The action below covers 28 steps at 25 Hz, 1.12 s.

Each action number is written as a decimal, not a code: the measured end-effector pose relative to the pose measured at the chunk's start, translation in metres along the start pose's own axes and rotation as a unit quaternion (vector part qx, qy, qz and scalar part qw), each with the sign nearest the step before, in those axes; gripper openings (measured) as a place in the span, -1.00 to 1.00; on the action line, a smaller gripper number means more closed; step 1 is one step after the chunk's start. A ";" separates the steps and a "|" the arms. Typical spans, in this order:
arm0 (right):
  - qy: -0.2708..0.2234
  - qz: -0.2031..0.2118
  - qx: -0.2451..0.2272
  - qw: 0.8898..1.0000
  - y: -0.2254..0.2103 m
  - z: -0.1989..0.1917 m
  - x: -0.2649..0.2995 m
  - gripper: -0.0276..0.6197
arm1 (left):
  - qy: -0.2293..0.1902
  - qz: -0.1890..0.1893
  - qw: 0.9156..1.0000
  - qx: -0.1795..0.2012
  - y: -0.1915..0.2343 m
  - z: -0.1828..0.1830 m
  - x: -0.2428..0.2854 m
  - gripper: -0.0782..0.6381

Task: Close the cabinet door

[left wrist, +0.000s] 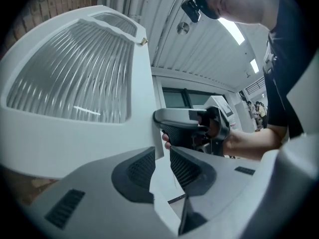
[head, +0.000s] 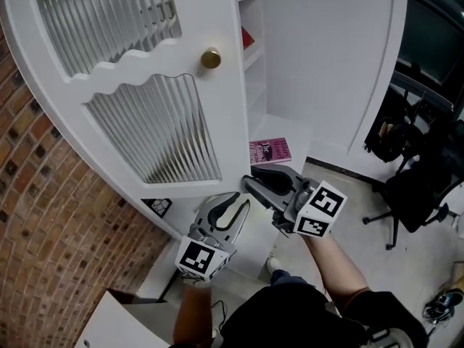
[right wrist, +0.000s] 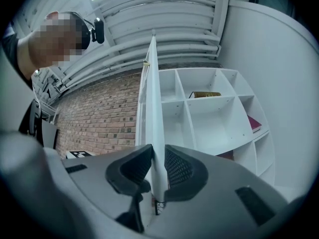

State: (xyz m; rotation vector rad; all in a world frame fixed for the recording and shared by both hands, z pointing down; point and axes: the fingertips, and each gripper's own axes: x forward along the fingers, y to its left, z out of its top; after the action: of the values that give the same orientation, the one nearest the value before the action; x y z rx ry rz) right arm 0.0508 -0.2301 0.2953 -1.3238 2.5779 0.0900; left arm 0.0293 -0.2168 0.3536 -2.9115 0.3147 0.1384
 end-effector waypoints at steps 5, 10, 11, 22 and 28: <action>-0.006 0.016 0.006 1.000 -0.026 -0.002 0.013 -0.63 | -0.016 0.016 1.000 -0.005 0.025 0.010 0.014 -0.51; -0.011 0.040 0.016 0.999 -0.053 -0.001 0.027 -0.62 | -0.004 0.032 0.999 0.001 0.045 0.003 0.032 -0.51; -0.012 0.042 0.016 0.999 -0.059 -0.001 0.031 -0.62 | 0.000 0.037 0.999 0.002 0.050 0.000 0.035 -0.51; -0.010 0.089 0.040 0.995 -0.101 -0.011 0.076 -0.62 | 0.027 0.078 0.997 -0.001 0.097 -0.027 0.053 -0.51; -0.010 0.109 0.045 0.993 -0.118 -0.015 0.099 -0.61 | 0.027 0.110 0.994 0.001 0.121 -0.030 0.059 -0.53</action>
State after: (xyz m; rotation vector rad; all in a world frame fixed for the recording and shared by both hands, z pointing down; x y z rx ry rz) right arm 0.0875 -0.3803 0.2921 -1.0025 2.6667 0.0243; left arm 0.0626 -0.3508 0.3524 -2.8742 0.6453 0.0925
